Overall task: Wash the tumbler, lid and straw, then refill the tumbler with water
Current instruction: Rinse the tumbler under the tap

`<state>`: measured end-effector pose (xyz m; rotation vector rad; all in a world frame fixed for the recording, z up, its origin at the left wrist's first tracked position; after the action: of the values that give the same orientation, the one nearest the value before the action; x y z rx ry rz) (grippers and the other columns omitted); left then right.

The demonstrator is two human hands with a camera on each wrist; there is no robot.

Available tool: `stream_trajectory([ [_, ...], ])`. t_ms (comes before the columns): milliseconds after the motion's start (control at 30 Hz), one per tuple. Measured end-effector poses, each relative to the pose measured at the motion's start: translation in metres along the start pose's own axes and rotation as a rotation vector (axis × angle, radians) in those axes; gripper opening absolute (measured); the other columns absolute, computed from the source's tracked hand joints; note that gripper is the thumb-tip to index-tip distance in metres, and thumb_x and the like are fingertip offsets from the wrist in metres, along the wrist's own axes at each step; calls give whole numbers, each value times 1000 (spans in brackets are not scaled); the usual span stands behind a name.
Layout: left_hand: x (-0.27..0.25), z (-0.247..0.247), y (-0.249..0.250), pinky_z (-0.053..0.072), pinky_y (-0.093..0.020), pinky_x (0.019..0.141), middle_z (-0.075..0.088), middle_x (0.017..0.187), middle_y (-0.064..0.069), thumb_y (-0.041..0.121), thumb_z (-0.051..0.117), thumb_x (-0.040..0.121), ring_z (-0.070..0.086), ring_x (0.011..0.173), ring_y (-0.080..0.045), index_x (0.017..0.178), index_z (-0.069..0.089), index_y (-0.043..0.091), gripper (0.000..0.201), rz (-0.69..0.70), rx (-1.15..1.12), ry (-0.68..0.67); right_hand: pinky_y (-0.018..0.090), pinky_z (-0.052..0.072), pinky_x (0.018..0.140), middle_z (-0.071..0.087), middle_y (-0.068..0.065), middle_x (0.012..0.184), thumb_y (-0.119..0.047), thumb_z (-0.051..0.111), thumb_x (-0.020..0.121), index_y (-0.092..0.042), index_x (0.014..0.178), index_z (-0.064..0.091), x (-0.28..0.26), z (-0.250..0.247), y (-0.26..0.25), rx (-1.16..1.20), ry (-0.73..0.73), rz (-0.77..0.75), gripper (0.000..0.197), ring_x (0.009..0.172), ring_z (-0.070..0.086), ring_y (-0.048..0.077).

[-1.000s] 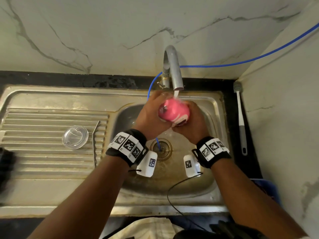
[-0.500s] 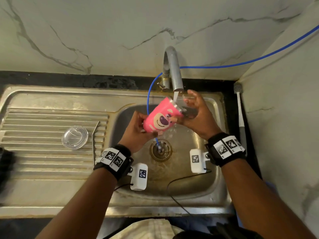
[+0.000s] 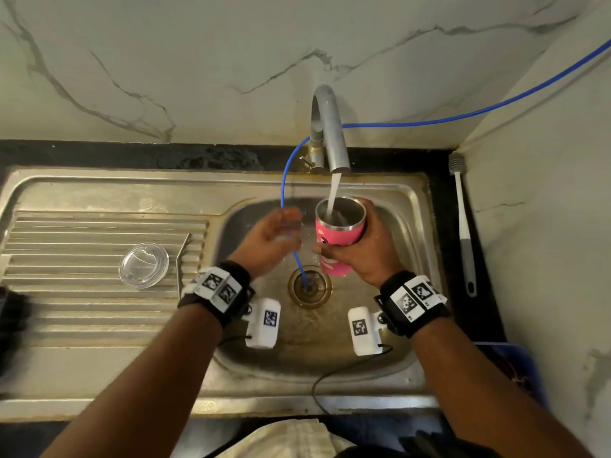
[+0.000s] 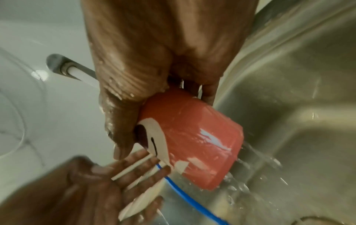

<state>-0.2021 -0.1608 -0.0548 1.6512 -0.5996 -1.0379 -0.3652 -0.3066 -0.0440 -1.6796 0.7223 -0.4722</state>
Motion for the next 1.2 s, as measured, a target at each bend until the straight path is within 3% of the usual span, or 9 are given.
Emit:
stream_trajectory([
  [133, 29, -12, 46, 55, -26, 88, 55, 151, -4, 5, 56, 103, 62, 117, -11, 151, 48, 13, 49, 3, -204, 116, 25, 57, 97, 69, -10, 125, -24, 106, 57, -22, 133, 56, 4, -5, -4, -110, -45, -89, 91, 116, 66, 8],
  [267, 51, -2, 74, 47, -39, 109, 57, 146, 10, 17, 59, 98, 57, 126, -8, 150, 49, 25, 54, -49, -190, 88, 32, 58, 98, 69, -9, 126, -25, 105, 58, -21, 136, 53, 10, 0, -5, -120, -47, -77, 94, 117, 66, 9],
  [433, 57, 5, 78, 46, -24, 84, 75, 105, 11, 31, 72, 75, 61, 101, -10, 123, 65, 23, 49, -31, -367, 120, 31, 57, 99, 68, -9, 128, -25, 105, 58, -22, 138, 52, 14, 0, -4, -131, -38, -90, 96, 118, 66, 8],
  [567, 58, 12, 78, 49, -25, 103, 63, 143, -3, 17, 70, 96, 61, 128, -13, 151, 49, 11, 59, -6, -284, 114, 30, 56, 100, 67, -7, 129, -28, 105, 58, -21, 138, 52, 13, -8, -1, -170, -32, -105, 97, 119, 65, 9],
  [667, 57, 12, 72, 45, -37, 117, 59, 148, -2, 15, 64, 102, 56, 137, -17, 151, 49, 12, 51, 37, -235, 198, 28, 57, 98, 69, -4, 126, -26, 106, 56, -15, 137, 55, 15, -10, -2, -170, 4, -132, 96, 117, 66, 10],
  [900, 22, 7, 30, 52, -49, 107, 71, 118, 1, 50, 67, 84, 67, 112, -17, 118, 67, 25, 42, 26, -118, 247, 28, 57, 96, 71, -8, 120, -19, 106, 54, -16, 130, 59, 17, -12, 10, -204, -124, -79, 90, 111, 68, 3],
  [1000, 8, 5, 13, 52, -36, 101, 73, 115, 10, 41, 67, 88, 67, 107, -6, 120, 70, 19, 38, 10, -113, 258, 16, 55, 92, 71, -9, 116, -27, 108, 51, -15, 129, 60, 18, -18, 17, -275, -35, -55, 92, 105, 66, -3],
  [1133, 2, 10, -4, 48, -26, 90, 72, 109, 5, 16, 68, 101, 66, 93, 2, 122, 69, 7, 23, 12, -69, 243, 39, 60, 95, 72, -12, 113, -23, 106, 49, -28, 122, 62, 15, -11, 36, -339, -163, 51, 85, 106, 67, 0],
  [1200, 0, 13, -13, 48, -25, 86, 71, 106, 4, 13, 67, 101, 65, 91, 0, 119, 70, 8, 19, 12, -33, 239, 31, 60, 91, 72, -12, 112, -31, 106, 51, -31, 121, 61, 15, -11, 40, -293, -57, 91, 84, 103, 68, 1],
])
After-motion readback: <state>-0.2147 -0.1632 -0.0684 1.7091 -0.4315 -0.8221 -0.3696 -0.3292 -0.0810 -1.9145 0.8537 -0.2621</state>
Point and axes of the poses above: each hand's wrist, its own x-axis towards the middle knuckle, its own z-axis out of the palm, y = z × x, the point moved 2 cm from there along x, towards the middle knuckle
